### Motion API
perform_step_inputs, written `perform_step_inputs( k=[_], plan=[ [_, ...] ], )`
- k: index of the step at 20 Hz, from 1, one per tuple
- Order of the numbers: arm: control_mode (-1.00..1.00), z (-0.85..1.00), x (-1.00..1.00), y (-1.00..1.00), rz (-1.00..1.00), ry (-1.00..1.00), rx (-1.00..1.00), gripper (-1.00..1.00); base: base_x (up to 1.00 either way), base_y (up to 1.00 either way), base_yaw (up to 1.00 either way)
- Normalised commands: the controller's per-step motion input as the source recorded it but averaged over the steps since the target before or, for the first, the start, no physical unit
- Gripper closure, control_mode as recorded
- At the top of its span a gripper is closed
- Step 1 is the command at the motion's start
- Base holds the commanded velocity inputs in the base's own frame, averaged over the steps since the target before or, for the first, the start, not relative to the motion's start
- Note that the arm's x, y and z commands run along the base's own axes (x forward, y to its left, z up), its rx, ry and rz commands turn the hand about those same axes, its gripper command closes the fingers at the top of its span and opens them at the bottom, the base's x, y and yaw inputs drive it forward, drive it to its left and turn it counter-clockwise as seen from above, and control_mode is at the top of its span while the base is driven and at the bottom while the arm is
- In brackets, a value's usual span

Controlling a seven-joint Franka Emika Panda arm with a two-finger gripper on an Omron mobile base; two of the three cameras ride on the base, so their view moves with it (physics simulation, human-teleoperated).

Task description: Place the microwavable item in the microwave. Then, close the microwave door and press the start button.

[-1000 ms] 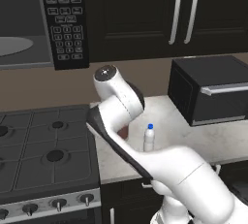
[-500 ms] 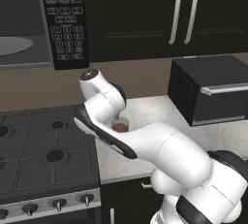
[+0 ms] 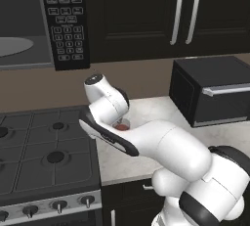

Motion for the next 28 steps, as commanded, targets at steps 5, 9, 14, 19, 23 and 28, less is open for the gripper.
perform_step_inputs(
  k=[5, 9, 14, 19, 23, 28],
  plan=[
    [-1.0, -0.21, 0.01, -0.32, 0.02, 0.0, 0.06, -1.0, 0.0, 0.0, 0.0],
    [-1.0, -0.06, 0.06, -0.18, 0.0, 0.01, 0.04, -1.0, 0.0, 0.0, 0.0],
    [-1.0, 0.0, 0.06, -0.01, 0.0, 0.0, 0.0, -1.0, 0.0, 0.0, 0.0],
    [-1.0, -0.05, 0.0, 0.0, 0.0, 0.0, 0.0, -1.0, 0.0, 0.0, 0.0],
    [-1.0, -0.04, 0.02, 0.0, 0.0, 0.01, 0.0, -1.0, 0.0, 0.0, 0.0],
    [-1.0, 0.01, 0.09, -0.11, 0.0, 0.0, 0.0, -1.0, 0.0, 0.0, 0.0]
  ],
)
